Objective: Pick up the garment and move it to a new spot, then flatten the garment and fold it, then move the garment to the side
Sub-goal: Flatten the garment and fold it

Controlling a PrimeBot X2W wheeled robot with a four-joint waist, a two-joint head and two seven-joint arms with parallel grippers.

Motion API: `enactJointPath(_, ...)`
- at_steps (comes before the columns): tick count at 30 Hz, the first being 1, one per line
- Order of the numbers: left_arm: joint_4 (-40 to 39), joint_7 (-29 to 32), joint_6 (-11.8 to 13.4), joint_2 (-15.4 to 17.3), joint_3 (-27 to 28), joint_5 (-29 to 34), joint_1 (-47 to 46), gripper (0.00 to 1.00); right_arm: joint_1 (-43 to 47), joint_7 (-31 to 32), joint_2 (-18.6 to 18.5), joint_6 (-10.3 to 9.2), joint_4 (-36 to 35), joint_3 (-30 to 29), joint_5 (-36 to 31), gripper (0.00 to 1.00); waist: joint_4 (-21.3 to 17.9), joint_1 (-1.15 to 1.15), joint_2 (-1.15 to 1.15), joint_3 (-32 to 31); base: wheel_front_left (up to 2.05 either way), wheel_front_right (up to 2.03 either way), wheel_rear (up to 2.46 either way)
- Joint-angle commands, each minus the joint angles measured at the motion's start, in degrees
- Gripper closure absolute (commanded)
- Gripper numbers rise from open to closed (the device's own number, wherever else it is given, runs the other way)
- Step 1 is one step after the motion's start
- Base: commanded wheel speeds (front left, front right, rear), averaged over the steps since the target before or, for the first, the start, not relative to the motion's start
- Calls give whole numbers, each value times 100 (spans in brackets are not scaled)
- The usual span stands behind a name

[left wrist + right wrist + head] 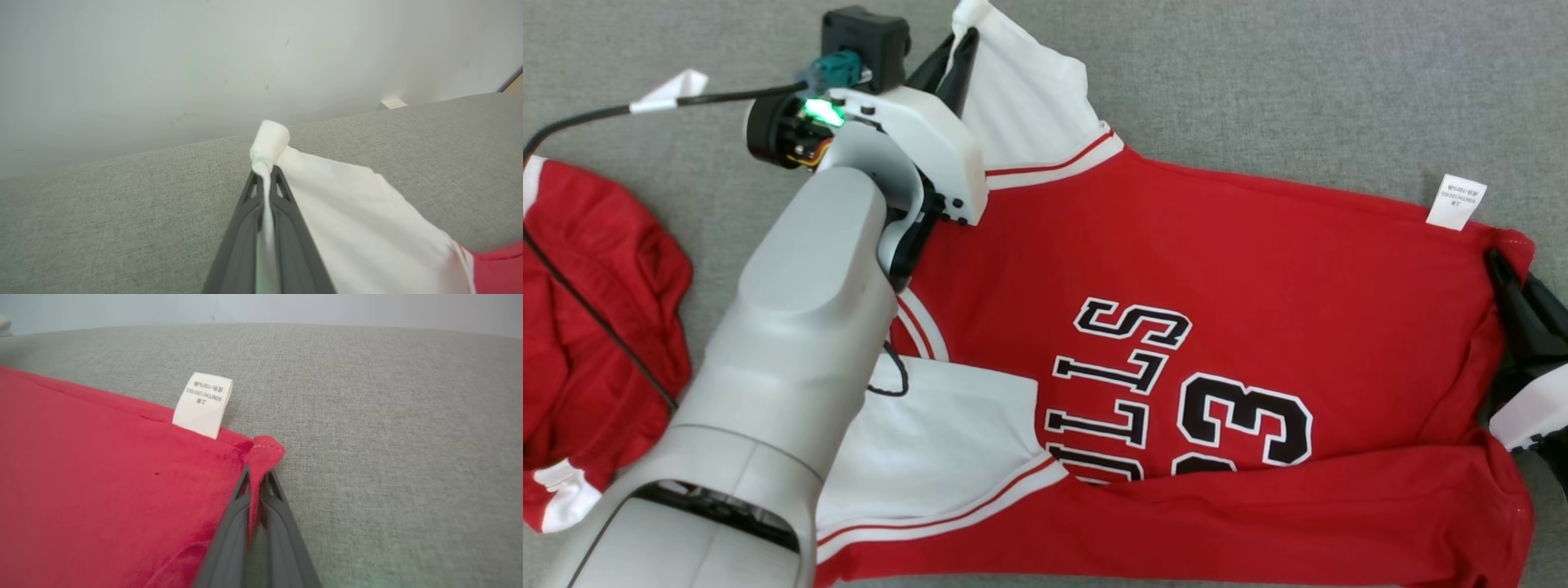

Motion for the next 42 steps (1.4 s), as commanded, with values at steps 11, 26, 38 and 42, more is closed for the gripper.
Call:
enactJointPath(11,-946,-634,223,462,537,-448,564,100,-330,-575,-364,-19,-289,-326,-151,100,89,0,0,-405,0,0,0)
enactJointPath(26,-4919,-225,1005,961,1100,-1251,4790,100,795,-456,-144,-19,-910,-278,-244,100,329,0,0,-675,0,0,0)
enactJointPath(38,-5201,130,1145,797,854,-1532,5878,0,1394,-747,213,-18,-596,-252,-148,0,336,0,0,-776,0,0,0)
enactJointPath(42,-5236,14,1240,865,872,-1418,6066,0,1761,-902,366,-17,-728,-315,-184,0,314,0,0,-864,0,0,0)
